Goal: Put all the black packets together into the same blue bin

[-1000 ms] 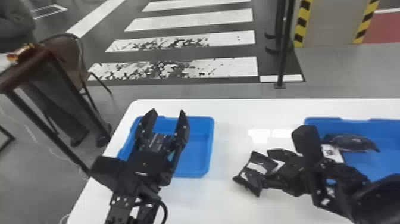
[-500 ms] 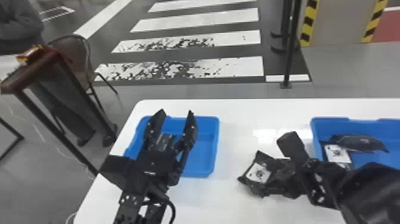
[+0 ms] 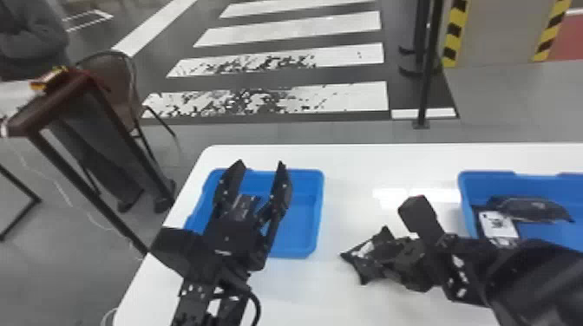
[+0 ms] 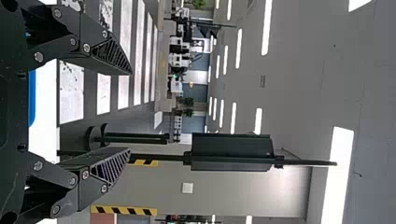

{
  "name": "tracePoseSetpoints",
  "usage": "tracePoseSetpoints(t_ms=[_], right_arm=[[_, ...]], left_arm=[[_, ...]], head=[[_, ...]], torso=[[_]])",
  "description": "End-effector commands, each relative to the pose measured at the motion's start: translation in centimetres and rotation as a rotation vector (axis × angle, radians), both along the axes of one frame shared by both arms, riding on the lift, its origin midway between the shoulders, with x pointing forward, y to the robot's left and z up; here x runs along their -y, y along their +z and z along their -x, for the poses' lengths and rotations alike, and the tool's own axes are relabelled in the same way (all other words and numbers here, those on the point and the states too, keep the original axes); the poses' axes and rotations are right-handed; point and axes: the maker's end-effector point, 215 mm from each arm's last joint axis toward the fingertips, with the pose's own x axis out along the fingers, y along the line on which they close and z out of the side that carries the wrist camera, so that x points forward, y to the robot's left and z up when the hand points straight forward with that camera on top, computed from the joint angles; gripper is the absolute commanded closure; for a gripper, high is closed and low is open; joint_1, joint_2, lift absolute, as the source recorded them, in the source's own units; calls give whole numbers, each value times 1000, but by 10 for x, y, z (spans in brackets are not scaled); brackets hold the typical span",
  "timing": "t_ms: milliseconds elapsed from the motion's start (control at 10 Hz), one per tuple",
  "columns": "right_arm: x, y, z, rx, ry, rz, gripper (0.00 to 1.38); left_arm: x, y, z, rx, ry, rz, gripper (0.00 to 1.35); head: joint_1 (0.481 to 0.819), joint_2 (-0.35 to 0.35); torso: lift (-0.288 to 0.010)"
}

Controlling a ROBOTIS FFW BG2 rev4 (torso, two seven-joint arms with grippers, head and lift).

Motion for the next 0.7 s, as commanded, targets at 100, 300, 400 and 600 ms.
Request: tracePoseSetpoints(t_ms=[100, 300, 400, 600], right_arm=[[7, 38, -13, 98, -57, -52, 1130], [43, 105, -41, 274, -183, -109, 1130], [87, 152, -58, 397, -290, -103, 1130], [196, 176, -68, 469, -516, -32, 1130]], left_arm=[[-2, 0, 1, 7, 5, 0, 498], [-4, 2, 2, 15, 6, -2, 498], [-4, 2, 2, 15, 7, -1, 498], [-7, 3, 6, 27, 13, 1, 498]], head=[[695, 267], [695, 256], [695, 236], [695, 136]], torso=[[-110], [-110], [-110], [-110]])
